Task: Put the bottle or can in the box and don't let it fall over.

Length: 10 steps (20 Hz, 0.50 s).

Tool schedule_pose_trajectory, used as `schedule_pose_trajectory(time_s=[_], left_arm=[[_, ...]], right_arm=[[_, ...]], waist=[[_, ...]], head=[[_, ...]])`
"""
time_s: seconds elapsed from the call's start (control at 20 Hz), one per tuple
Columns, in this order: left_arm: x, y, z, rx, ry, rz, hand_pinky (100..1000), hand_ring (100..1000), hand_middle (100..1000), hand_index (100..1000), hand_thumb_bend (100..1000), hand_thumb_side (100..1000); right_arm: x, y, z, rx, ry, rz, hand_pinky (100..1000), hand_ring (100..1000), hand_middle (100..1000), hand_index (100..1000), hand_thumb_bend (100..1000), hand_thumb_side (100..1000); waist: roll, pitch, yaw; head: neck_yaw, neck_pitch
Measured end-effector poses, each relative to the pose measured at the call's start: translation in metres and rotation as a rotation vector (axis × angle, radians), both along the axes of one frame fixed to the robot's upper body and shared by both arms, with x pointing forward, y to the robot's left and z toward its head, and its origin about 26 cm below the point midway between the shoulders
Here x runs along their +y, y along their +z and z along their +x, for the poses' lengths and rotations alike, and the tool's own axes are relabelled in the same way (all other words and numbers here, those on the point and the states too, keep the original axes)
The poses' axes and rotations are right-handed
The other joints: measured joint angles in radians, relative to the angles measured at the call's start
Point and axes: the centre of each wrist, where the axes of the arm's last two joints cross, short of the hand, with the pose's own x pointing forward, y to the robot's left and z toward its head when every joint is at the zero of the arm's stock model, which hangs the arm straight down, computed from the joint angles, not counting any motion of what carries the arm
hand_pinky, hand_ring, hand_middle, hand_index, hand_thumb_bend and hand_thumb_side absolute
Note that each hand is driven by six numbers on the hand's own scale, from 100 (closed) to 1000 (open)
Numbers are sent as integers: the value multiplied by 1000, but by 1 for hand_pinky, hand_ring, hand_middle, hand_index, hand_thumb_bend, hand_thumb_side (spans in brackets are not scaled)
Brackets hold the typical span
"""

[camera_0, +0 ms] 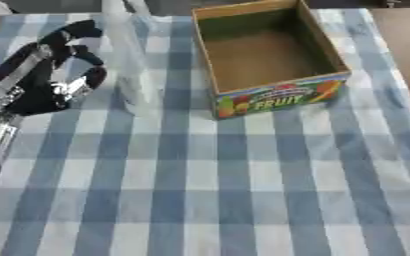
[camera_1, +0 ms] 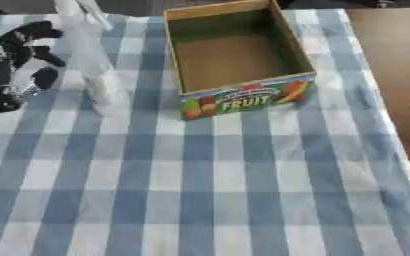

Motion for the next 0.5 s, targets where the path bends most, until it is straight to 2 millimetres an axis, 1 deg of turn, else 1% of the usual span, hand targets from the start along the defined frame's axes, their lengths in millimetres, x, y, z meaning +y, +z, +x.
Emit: schedule_pose_trajectory(time_s=[0.3,0.5], left_arm=[[-9,3,9,15,-21,-3,1000,714,887,964,358,567],[-10,3,12,24,-33,11,1000,715,887,965,361,563]], right_arm=[[1,-1,0,2,2,2,873,1000,1000,995,100,671],[1,-3,1,9,1,9,873,1000,1000,995,100,668]], waist=[[1,0,-7],[1,1,-8]], head=[[7,-1],[10,-1]])
